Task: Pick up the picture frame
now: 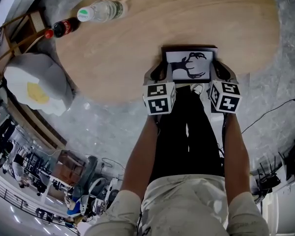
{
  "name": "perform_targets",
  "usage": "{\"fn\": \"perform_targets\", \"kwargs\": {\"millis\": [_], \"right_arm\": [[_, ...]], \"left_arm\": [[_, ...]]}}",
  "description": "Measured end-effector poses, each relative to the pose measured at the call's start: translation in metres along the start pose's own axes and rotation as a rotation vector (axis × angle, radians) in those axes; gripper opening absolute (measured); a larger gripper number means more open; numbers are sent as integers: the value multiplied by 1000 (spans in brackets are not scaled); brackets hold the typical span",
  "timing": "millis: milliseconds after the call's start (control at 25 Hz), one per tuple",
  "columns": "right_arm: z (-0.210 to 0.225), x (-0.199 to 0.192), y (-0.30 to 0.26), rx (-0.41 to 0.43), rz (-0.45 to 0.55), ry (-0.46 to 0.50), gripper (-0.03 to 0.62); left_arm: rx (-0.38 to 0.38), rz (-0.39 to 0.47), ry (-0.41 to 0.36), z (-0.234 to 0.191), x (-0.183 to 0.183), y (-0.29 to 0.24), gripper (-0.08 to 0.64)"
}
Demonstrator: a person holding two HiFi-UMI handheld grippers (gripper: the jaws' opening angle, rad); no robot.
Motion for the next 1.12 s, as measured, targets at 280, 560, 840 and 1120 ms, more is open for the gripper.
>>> {"fn": "perform_targets", "kwargs": {"millis": [280, 560, 840, 1120], "right_arm": [[-10, 16, 6, -17, 9, 24, 72], [-23, 42, 23, -41, 40, 43, 72], [-35, 69, 52, -66, 106, 50, 71], [-34, 95, 95, -65, 177, -9, 69]], "left_arm": [[-5, 26, 9, -5, 11, 8, 84], [-6, 67, 11, -7, 35, 27, 83], [-21, 137, -23, -4, 65, 55, 83], [-36, 206, -70, 15, 96, 88, 83]]}}
Point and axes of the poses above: the fingertips, and each gripper's own axes: y backward along the fingers, z to its right, x out of its top, the point moved 10 cm from there along y, backward along the fingers, and after that the axes turned 5 degrees about x, right-handed, at the moved point
